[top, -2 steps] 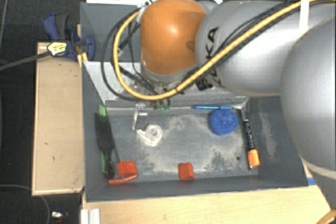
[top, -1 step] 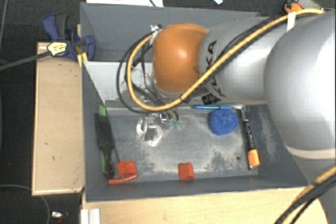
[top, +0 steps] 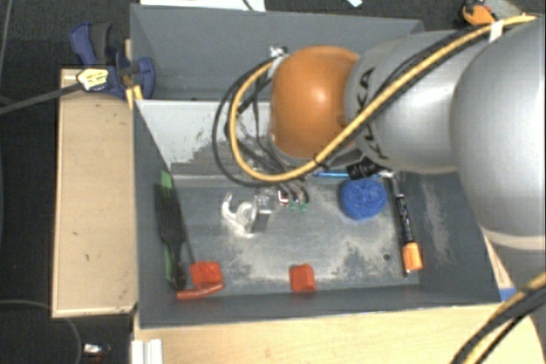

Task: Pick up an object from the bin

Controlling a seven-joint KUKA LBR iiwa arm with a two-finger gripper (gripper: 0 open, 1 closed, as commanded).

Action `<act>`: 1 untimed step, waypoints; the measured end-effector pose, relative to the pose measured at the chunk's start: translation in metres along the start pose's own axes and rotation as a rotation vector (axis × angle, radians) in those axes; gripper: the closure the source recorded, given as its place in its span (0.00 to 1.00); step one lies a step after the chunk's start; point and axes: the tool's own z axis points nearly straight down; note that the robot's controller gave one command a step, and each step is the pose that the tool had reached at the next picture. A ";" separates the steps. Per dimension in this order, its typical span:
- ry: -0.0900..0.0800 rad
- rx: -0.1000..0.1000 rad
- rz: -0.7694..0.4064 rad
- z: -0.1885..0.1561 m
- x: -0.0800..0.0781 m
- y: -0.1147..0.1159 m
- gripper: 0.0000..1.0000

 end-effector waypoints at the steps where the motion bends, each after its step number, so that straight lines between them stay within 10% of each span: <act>1: 0.001 0.002 -0.091 0.014 -0.002 -0.011 0.00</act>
Offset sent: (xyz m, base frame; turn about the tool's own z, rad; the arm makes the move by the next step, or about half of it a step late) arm 0.0009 -0.0150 -0.0677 0.1864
